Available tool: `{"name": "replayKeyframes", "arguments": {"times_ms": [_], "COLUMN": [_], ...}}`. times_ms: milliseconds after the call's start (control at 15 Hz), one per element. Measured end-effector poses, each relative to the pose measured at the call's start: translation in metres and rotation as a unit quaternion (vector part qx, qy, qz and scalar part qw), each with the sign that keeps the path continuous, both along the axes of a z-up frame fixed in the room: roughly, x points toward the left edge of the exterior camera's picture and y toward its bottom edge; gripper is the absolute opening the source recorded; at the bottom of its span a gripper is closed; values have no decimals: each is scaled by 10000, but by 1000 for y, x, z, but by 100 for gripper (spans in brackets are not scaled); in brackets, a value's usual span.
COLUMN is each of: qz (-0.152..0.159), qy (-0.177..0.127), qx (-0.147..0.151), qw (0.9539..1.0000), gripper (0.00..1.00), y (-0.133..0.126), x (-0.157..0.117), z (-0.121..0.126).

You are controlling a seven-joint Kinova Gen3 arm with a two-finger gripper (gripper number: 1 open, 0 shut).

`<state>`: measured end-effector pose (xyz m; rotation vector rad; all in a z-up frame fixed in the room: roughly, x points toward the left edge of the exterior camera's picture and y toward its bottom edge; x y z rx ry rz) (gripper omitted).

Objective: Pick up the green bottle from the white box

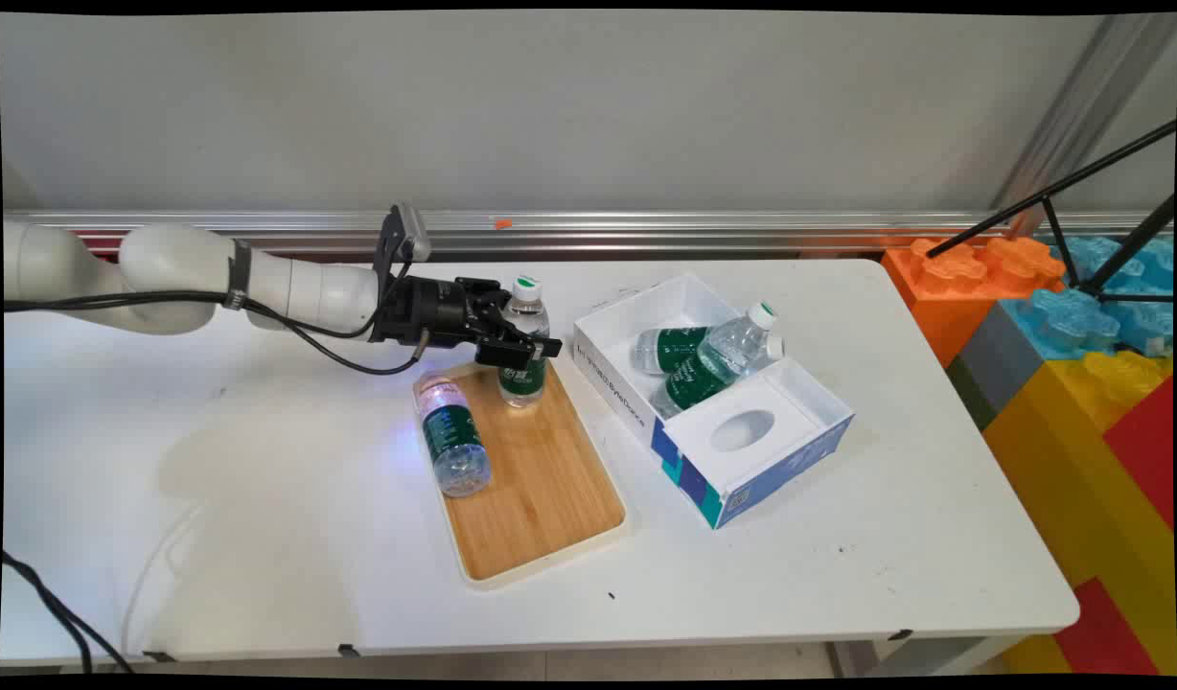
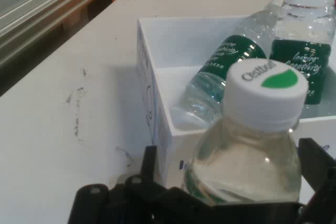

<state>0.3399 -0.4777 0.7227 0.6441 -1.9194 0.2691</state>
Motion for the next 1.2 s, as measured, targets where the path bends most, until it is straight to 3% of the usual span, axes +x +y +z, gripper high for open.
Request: {"name": "replayKeyframes", "arguments": {"times_ms": [600,1200], "qz": [-112,-173], "qy": [108,369], "qx": [234,496], "qw": [9996,9979], "gripper": [100,100], "y": [10,12], "x": [14,30], "z": [40,107]}}
